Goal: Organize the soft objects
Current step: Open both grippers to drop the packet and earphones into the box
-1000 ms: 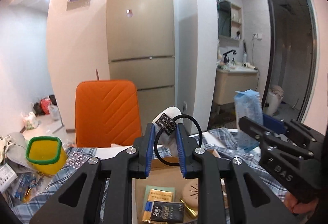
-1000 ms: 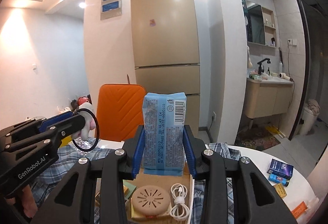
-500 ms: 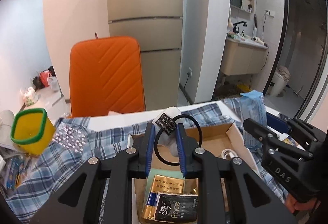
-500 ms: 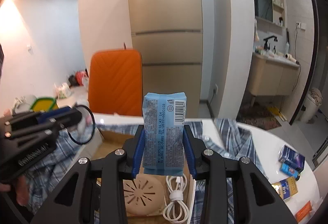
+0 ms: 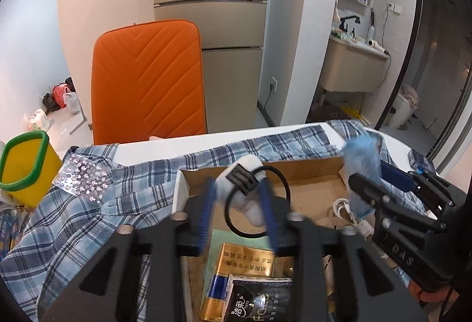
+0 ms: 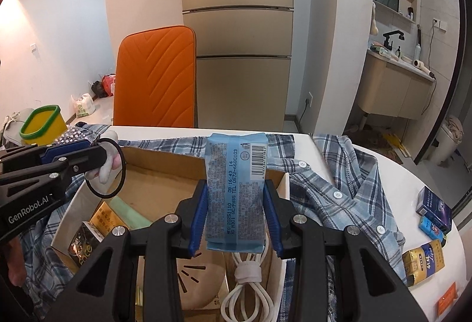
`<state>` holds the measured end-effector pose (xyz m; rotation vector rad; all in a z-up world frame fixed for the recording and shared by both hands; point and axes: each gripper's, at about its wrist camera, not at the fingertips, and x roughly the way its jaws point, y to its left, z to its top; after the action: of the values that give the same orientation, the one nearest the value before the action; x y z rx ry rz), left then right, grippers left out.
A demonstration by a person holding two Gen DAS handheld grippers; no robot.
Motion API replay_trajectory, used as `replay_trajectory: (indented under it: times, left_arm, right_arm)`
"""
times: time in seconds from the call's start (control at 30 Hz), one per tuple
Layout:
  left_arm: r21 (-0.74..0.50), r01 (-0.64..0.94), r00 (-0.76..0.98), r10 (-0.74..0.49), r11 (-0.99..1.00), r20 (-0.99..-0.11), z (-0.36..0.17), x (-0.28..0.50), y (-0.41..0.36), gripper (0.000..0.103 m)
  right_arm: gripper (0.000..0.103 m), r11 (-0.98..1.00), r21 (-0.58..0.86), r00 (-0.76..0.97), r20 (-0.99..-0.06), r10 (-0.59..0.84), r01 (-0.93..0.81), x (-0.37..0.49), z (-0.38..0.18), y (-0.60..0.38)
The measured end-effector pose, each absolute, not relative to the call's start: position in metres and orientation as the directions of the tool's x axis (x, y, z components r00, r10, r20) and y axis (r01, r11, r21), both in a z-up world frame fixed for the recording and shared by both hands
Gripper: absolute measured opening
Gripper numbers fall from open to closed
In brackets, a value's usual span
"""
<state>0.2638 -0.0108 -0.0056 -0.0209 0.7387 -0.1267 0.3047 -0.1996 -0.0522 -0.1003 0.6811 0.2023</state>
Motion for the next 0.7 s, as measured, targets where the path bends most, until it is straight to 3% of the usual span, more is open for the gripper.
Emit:
replay_trajectory:
  times: [0.03,0.1,0.13,0.7]
  left_arm:
    - [-0.062,0.103,0.744,-0.118,0.993,-0.657,-0.003,0.262,-0.01,0.071]
    - [-0.069,0.098,0.771,-0.119,0.993,-0.625,0.001,0.258,-0.008,0.076]
    - [-0.066,0.093,0.777,-0.114,0.993,-0.62,0.003,0.257,-0.007,0.076]
    - [-0.058,0.073,0.838,-0.093,0.996,-0.538,0.03,0.236,-0.001,0.076]
  right_arm:
    - [0.055,0.975,-0.026,0.763,-0.628,0.156,-0.221,0.301,-0.051,-0.199]
    - [0.077,0.973,-0.039,0.785,-0.599,0.16,-0.228,0.296,-0.048,-0.199]
    - [0.08,0.973,-0.055,0.801,-0.579,0.153,-0.226,0.292,-0.045,-0.197]
    - [0.08,0.984,-0.057,0.863,-0.492,0.118,-0.168,0.274,-0.011,-0.207]
